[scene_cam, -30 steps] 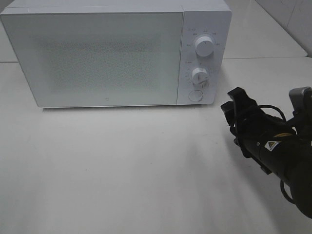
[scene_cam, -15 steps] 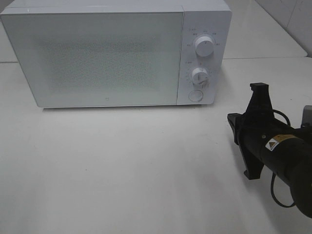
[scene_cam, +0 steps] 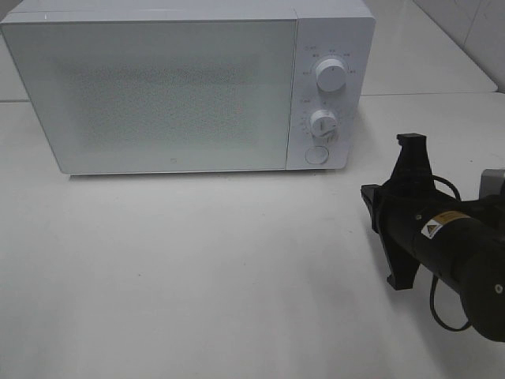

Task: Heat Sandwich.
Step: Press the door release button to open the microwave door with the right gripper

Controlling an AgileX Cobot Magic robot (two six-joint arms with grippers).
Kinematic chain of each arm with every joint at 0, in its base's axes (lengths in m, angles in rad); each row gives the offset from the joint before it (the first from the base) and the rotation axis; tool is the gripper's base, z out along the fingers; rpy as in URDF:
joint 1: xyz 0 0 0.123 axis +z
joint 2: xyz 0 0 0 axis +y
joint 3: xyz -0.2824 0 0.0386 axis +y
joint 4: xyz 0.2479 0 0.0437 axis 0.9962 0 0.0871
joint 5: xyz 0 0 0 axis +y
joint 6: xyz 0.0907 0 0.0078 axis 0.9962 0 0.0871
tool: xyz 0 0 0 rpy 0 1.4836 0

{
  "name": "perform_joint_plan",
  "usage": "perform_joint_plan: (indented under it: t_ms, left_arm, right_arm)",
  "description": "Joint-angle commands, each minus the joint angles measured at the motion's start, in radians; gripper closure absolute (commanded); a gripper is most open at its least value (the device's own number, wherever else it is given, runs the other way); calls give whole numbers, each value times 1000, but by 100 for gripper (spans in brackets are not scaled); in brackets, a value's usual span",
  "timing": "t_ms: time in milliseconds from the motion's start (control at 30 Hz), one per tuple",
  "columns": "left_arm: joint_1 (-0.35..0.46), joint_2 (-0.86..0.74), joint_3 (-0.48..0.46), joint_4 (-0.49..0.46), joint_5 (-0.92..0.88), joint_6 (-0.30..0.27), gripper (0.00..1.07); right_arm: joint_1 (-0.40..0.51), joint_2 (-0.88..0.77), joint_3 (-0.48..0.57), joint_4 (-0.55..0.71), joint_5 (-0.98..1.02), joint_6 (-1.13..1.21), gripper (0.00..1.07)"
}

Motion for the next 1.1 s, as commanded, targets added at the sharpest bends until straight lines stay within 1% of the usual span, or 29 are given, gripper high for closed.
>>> perform_joint_plan:
  t_ms: [33,200,333,500,533,633,1100]
  left_arm:
    - [2,-22,3,-3,-5,0,6]
    - [2,-22,3,-3,-5,0,6]
    - [2,-22,3,-3,-5,0,6]
    - [2,-22,3,-3,-5,0,6]
    - [2,-22,3,-3,-5,0,6]
    - [2,-22,3,-3,-5,0,6]
    - [2,-22,3,-3,-5,0,6]
  right_arm:
    - [-1,-2,-39,-10,40,-9,107]
    - [-1,8,-76,-9,46,-45,107]
    - [-1,99,-139,-11,47,-13,107]
    - [-1,135,-178,-11,45,-14,107]
    - [-1,158,-203,-12,47,-14,107]
    - [-23,185,-251,-39,68,-15,106]
    - [-94,257,-360,-87,135,-29,106]
